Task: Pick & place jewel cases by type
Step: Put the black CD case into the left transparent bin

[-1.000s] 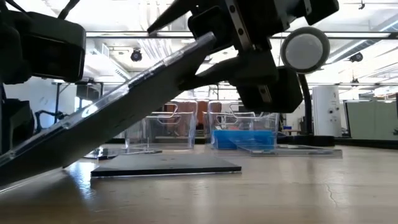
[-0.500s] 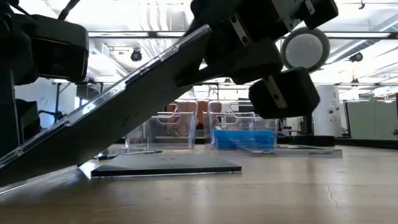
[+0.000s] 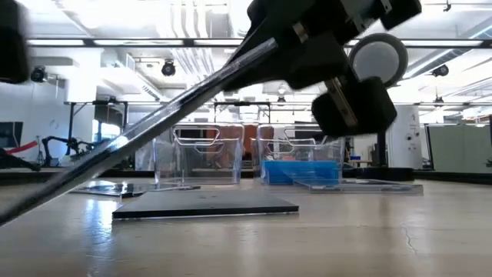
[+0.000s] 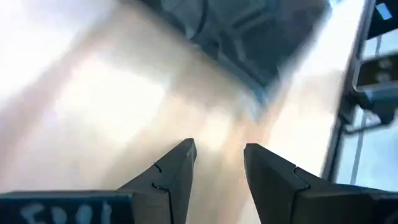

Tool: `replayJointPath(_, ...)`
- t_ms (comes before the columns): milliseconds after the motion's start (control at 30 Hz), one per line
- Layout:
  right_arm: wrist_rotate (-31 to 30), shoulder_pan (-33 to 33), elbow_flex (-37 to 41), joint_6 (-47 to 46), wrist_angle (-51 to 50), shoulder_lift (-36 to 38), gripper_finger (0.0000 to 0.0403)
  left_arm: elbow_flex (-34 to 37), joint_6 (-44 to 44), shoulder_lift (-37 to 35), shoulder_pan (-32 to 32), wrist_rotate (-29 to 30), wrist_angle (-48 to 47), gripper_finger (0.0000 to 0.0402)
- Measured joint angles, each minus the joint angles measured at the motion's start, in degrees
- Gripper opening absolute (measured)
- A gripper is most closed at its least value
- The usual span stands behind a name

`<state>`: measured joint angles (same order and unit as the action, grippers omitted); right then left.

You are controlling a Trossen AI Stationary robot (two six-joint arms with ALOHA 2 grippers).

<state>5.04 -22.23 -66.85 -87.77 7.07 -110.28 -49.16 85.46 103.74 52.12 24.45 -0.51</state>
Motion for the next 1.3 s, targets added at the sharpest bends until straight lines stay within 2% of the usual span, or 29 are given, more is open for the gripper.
replayJointPath(200,-7.24,2.89,0.13,5.87,-7.67,8.27,0.0014,-0.86,9.12,0.22,5.87,9.6,-0.3,0.0129)
replayJointPath(333,-12.04,7.68,-0.14,11.69,-10.14,15.37,0.0014,-0.88,14.11,0.22,5.96,11.15,-0.33,0.0129)
replayJointPath(467,-12.71,16.61,-0.23,18.83,-10.03,19.18,0.0014,-0.94,14.31,0.22,5.22,11.97,-0.19,0.0129)
replayJointPath(533,-9.74,22.02,-0.3,21.89,-10.16,19.46,0.0014,-0.94,14.31,0.22,4.94,12.16,-0.11,0.0129)
replayJointPath(700,3.71,32.33,-2.48,28.85,-11.47,14.29,0.0013,-0.96,14.68,0.2,4.51,12.59,0.08,0.0129)
replayJointPath(967,12.16,39.14,-13.17,31.13,-15.84,2.12,0.0021,-1.07,18.37,0.11,3.91,14.89,0.5,0.0129)
replayJointPath(1167,13.11,39.44,-23.82,35.34,-27.97,-6.63,0.009,-1.12,19.97,-1.04,3.78,19.9,-0.49,0.0129)
replayJointPath(1300,13.22,39.58,-29.01,38.07,-35.72,-10.62,0.0142,-1.16,21.59,-3.68,3.26,22.95,-7.52,0.0128)
